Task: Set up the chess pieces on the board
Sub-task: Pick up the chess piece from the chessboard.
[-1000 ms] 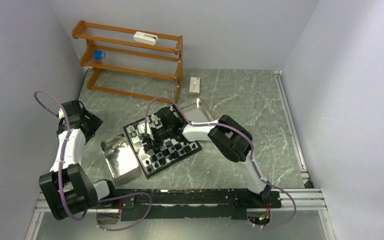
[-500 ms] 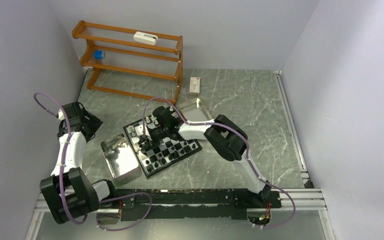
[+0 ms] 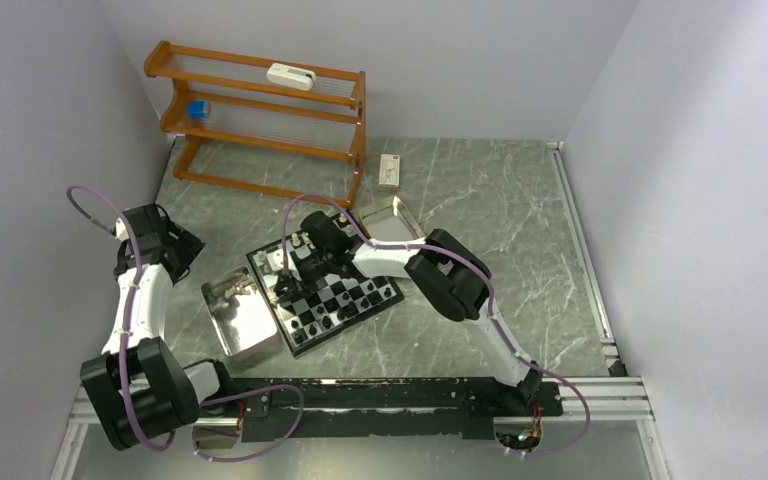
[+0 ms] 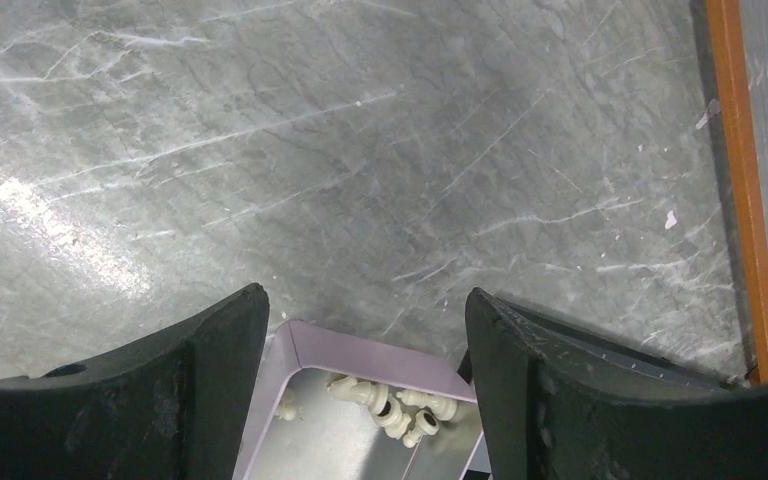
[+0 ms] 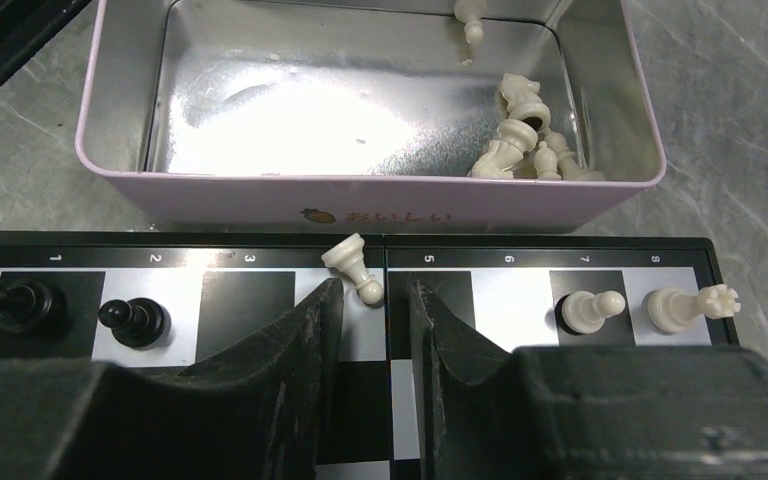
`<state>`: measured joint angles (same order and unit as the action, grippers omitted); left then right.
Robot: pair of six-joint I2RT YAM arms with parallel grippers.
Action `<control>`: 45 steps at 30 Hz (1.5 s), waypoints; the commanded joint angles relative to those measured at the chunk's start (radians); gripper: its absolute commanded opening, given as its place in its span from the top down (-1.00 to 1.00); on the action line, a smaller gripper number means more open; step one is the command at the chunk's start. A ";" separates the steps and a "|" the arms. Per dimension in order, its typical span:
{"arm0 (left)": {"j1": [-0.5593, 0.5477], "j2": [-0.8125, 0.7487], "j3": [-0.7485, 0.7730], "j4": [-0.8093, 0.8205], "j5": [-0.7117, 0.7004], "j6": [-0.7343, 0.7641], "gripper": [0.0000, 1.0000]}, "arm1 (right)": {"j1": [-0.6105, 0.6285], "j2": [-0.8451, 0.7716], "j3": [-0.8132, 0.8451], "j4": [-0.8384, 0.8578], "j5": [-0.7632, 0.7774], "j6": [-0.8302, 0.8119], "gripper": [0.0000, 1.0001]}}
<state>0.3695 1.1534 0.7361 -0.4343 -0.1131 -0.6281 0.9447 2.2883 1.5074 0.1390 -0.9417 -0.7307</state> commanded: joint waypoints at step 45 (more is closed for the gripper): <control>0.009 -0.047 -0.017 -0.024 -0.051 -0.007 -0.49 | 0.020 0.013 0.042 -0.142 0.052 -0.089 0.41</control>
<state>0.3695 1.1294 0.7284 -0.4576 -0.1390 -0.6292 0.9615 2.3081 1.5780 0.0315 -0.9234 -0.8265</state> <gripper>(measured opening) 0.749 0.278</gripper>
